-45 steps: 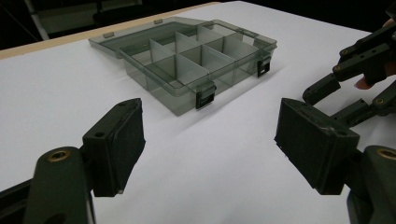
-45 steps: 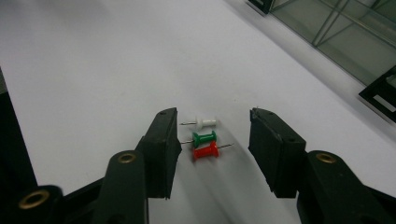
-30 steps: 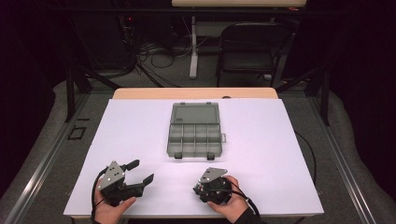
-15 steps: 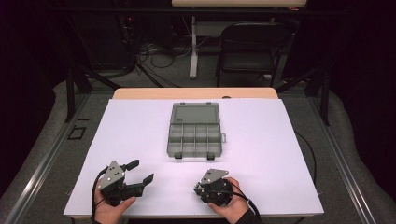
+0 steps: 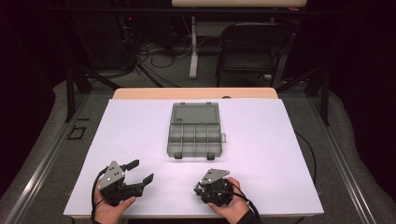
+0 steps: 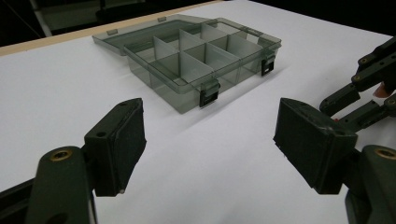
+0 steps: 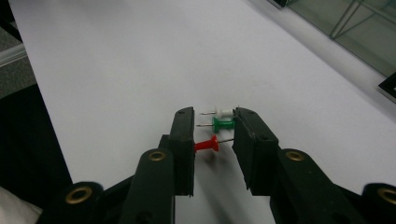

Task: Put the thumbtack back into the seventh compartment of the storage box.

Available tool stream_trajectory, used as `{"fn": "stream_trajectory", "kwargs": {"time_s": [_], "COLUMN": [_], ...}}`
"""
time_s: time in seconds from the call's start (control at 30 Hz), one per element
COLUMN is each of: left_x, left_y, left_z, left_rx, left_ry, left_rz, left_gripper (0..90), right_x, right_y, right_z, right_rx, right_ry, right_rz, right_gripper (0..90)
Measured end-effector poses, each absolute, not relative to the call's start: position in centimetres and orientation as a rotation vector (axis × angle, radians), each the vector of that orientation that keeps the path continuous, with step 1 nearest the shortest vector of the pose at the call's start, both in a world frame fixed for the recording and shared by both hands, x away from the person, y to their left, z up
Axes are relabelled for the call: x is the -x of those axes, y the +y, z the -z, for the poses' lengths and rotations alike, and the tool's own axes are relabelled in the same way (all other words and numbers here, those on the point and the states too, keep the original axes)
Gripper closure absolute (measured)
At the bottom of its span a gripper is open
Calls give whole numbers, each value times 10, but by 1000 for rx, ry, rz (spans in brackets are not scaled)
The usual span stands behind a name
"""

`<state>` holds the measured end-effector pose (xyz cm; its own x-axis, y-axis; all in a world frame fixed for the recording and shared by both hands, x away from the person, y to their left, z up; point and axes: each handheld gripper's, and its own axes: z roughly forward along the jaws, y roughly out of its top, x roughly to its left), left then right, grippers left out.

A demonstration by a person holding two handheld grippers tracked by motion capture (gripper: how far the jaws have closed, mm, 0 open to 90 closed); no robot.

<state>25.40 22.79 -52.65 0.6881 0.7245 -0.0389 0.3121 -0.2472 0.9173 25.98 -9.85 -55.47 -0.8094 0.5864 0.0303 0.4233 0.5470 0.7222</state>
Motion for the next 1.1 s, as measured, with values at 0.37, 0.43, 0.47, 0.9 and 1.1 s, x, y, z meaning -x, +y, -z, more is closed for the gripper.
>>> {"fn": "stream_trajectory", "kwargs": {"time_s": [0.37,0.43,0.47,0.9,1.1], "left_x": [-253,-253,-252,-252,-252], "left_y": [228,228,228,229,228], "left_z": [525,525,525,525,525], "left_rx": [-1832,-1832,-1832,-1831,-1829], "left_ry": [819,818,817,818,816], "left_rz": [-486,-485,-484,-486,-485], "left_gripper": [244,243,243,244,244], "right_x": [-259,-259,-259,-265,-271], "right_y": [-109,-112,-112,-119,-119], "right_z": [533,529,527,511,504], "right_rx": [-946,-959,-965,-1021,-1030], "right_ry": [2509,2495,2489,2441,2427], "right_rz": [-1178,-1178,-1180,-1196,-1189], "right_gripper": [694,694,694,694,694]}}
